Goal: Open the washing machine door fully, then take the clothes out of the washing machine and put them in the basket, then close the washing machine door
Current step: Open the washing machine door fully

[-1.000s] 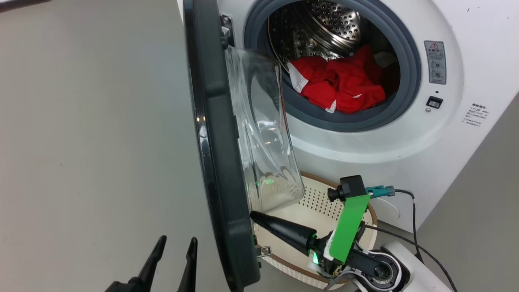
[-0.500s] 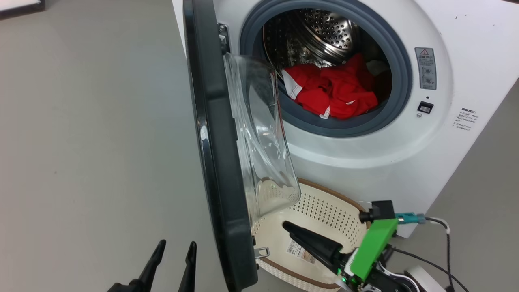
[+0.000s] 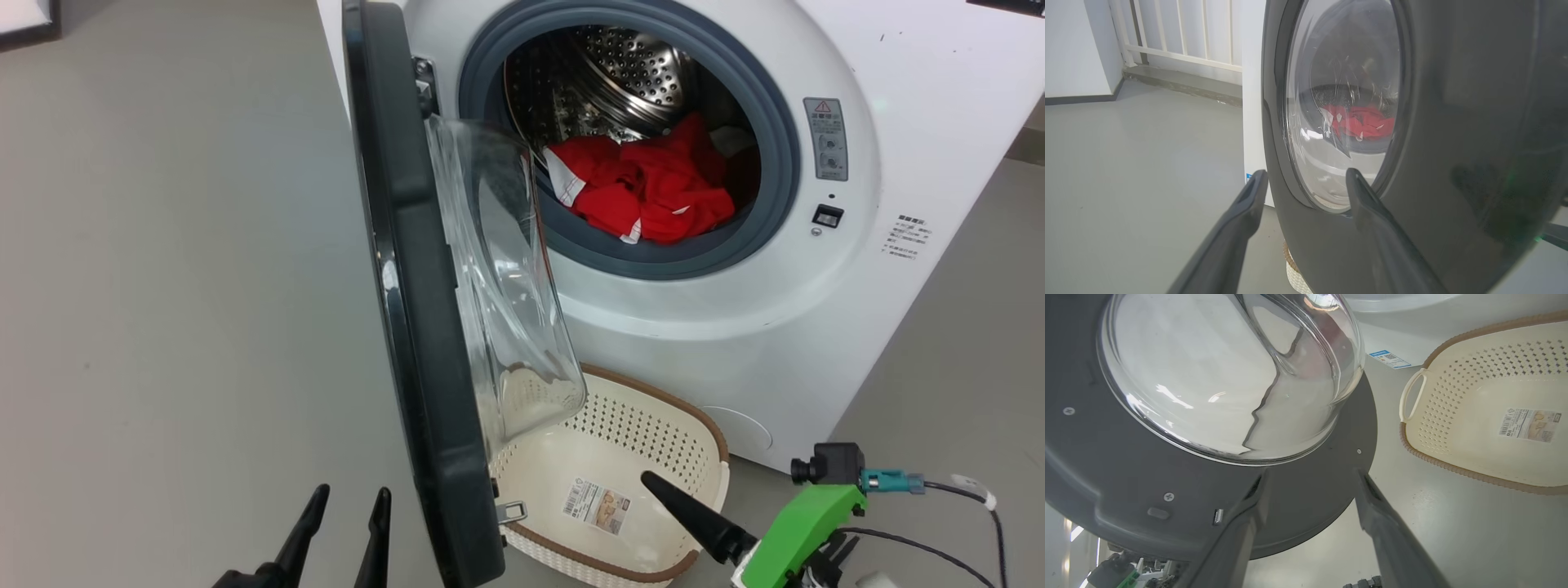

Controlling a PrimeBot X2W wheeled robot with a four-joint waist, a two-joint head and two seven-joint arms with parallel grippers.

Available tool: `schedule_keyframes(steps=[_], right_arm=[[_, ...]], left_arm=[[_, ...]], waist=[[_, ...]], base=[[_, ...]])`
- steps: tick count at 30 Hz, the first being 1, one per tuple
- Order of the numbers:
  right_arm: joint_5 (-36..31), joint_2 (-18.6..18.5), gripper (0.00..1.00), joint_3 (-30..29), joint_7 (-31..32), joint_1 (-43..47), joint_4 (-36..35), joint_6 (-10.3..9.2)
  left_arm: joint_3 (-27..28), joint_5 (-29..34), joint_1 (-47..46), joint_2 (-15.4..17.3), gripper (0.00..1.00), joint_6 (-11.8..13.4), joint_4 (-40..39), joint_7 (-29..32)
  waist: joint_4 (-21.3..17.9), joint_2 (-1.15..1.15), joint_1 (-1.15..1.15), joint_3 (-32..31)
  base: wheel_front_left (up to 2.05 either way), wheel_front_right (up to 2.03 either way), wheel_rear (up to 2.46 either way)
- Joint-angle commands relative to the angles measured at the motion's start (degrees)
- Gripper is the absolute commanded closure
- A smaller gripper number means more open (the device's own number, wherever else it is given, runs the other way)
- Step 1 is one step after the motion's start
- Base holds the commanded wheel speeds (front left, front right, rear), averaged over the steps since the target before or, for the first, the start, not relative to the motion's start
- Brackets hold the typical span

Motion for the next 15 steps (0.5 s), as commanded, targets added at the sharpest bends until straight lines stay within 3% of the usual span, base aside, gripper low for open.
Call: schedule_keyframes(steps=[1, 15], right_arm=[[-1.1, -0.7, 0.0, 1.5, -1.5, -0.4, -0.9, 0.03], [-10.1, -6.9, 0.0, 10.9, -22.4, -2.2, 4.3, 0.03]], left_arm=[[2.0, 0.5, -1.4, 0.3, 0.0, -0.6, -1.1, -0.7], [2.5, 0.8, -0.7, 0.3, 0.0, -0.8, -1.1, -0.7]], waist=[[-0.2, 0.0, 0.0, -0.1], [-1.4, 0.0, 0.0, -0.7]], base=[[0.0, 0.0, 0.0], [0.0, 0.0, 0.0]])
